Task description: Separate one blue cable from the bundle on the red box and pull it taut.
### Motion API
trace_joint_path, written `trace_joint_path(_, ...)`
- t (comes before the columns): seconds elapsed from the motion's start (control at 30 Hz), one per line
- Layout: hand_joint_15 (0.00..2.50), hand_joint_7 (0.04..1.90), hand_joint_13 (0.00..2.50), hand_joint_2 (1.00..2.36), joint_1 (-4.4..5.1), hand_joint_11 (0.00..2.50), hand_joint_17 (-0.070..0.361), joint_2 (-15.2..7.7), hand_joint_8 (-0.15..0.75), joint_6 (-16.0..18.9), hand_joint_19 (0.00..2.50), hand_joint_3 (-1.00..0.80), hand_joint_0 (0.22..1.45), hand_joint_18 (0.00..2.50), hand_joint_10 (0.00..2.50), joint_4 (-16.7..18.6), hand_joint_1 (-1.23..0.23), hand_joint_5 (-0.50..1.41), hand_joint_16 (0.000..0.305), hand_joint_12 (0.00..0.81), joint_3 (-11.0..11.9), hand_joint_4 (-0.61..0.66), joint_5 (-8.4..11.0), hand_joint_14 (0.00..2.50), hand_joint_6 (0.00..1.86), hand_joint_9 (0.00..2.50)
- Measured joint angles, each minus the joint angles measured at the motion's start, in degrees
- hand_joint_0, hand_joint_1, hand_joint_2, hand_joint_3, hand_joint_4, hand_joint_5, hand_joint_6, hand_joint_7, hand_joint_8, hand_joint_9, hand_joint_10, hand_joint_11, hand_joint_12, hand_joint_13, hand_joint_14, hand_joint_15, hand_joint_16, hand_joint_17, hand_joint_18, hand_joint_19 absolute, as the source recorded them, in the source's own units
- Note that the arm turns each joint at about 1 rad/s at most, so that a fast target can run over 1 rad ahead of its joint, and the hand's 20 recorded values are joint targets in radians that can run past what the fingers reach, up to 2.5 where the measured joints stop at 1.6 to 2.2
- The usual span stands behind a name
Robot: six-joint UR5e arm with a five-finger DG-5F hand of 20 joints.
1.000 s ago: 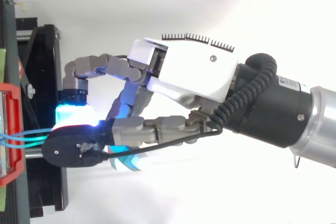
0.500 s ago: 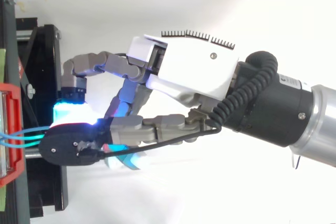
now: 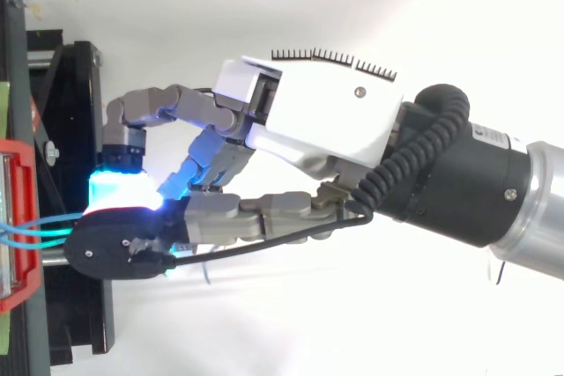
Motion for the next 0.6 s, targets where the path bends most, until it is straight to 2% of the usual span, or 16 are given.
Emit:
trace_joint_path(0.27, 0.46, 1.37, 0.89, 1.01, -0.03, 0.69, 0.132, 0.0, 0.384, 0.0, 0.50, 0.17, 0.68, 0.84, 0.01, -1.1, -0.70, -0.06, 0.059, 0.485, 0.7, 0.30, 0.00, 0.01, 0.58, 0.78)
trace_joint_path(0.37, 0.37, 1.37, 0.85, 1.01, -0.01, 0.64, 0.133, 0.0, 0.386, 0.0, 0.48, 0.17, 0.68, 0.83, 0.01, -1.2, -0.70, -0.06, 0.059, 0.484, 0.8, 0.30, 0.00, 0.01, 0.58, 0.77)
trace_joint_path(0.6, 0.34, 1.37, 0.84, 1.01, -0.02, 0.63, 0.135, 0.0, 0.387, 0.0, 0.46, 0.17, 0.68, 0.83, 0.01, -1.2, -0.70, -0.06, 0.060, 0.485, 0.8, 0.30, 0.00, 0.01, 0.58, 0.77)
